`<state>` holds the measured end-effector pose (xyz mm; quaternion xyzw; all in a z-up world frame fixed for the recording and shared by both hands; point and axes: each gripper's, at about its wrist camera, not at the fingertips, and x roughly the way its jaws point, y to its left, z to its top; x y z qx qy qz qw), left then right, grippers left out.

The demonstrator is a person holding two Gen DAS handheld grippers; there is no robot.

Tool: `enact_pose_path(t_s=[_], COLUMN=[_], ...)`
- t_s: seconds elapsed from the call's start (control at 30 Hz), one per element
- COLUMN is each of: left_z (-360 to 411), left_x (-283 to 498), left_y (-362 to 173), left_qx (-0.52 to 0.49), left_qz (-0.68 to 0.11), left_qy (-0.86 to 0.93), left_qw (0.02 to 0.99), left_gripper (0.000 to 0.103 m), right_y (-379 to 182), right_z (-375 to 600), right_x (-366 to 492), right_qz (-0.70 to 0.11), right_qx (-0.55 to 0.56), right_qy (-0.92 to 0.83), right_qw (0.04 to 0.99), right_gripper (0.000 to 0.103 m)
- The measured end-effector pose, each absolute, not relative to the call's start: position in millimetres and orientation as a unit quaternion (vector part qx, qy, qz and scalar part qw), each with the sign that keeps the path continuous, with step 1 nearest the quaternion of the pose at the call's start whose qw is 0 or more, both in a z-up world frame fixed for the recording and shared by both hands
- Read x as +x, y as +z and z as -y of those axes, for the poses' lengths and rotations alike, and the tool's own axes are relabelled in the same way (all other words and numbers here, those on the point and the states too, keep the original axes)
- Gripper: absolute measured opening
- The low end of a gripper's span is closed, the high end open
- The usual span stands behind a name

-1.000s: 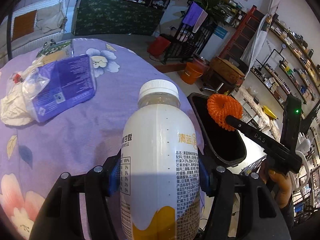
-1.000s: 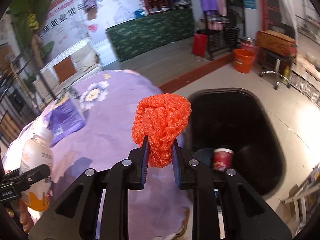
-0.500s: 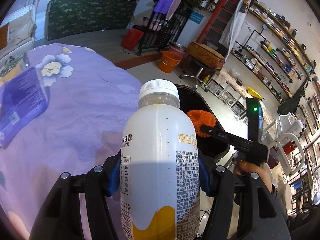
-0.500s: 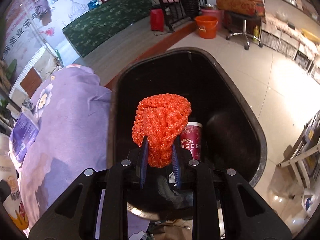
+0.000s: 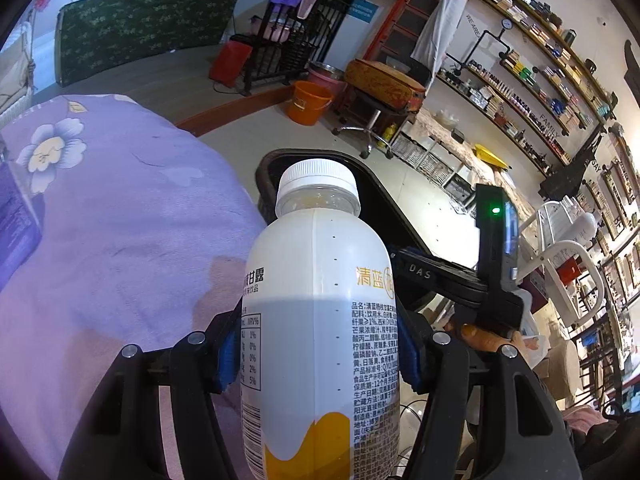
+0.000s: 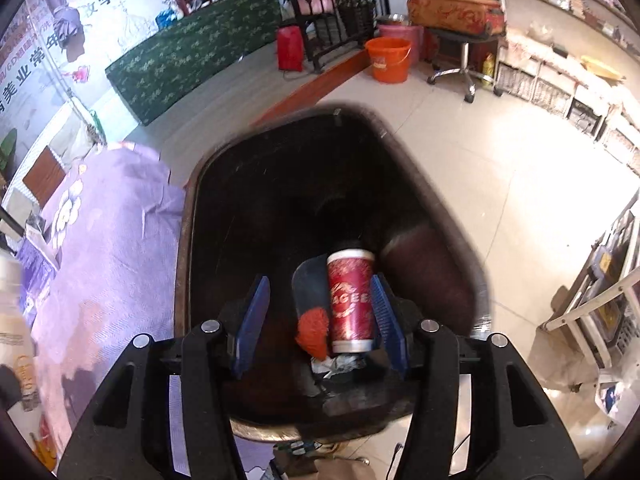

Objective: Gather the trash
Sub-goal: 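Carry the orange mesh over the bin and release it from the right tool, then drop the white bottle into the black bin by opening the left tool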

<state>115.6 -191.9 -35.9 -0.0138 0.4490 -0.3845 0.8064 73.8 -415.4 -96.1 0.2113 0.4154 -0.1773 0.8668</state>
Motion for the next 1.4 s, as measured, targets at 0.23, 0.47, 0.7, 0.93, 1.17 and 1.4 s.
enact_pose_path(t_s=[0.23, 0.47, 0.7, 0.93, 1.17, 1.4], left_z=[237, 270, 297, 325, 342, 344], left_x=[123, 137, 147, 150, 151, 151], left_y=[-39, -55, -66, -84, -93, -91], left_qx=[0.001, 0.011, 0.03, 0.07, 0.089, 0.098], left_qz=[-0.468, -0.504, -0.527, -0.54, -0.551, -0.543], left_qy=[-0.419, -0.426, -0.415, -0.409, -0.404, -0.404], left_qw=[0.778, 0.751, 0.741, 0.732, 0.725, 0.73], left_gripper=[0.06, 0.06, 0.06, 0.06, 0.06, 0.089], right_y=[-63, -43, -34, -34, -32, -31], right_z=[433, 446, 452, 454, 459, 458], right_x=[43, 17, 3, -4, -10, -11], right_qz=[-0.37, -0.338, -0.322, -0.32, -0.315, -0.311], right_qx=[0.223, 0.237, 0.244, 0.249, 0.254, 0.256], right_qy=[-0.203, -0.224, -0.235, -0.24, -0.248, -0.249], right_qw=[0.879, 0.883, 0.884, 0.882, 0.88, 0.881], right_gripper=[0.058, 0.058, 0.059, 0.059, 0.059, 0.059])
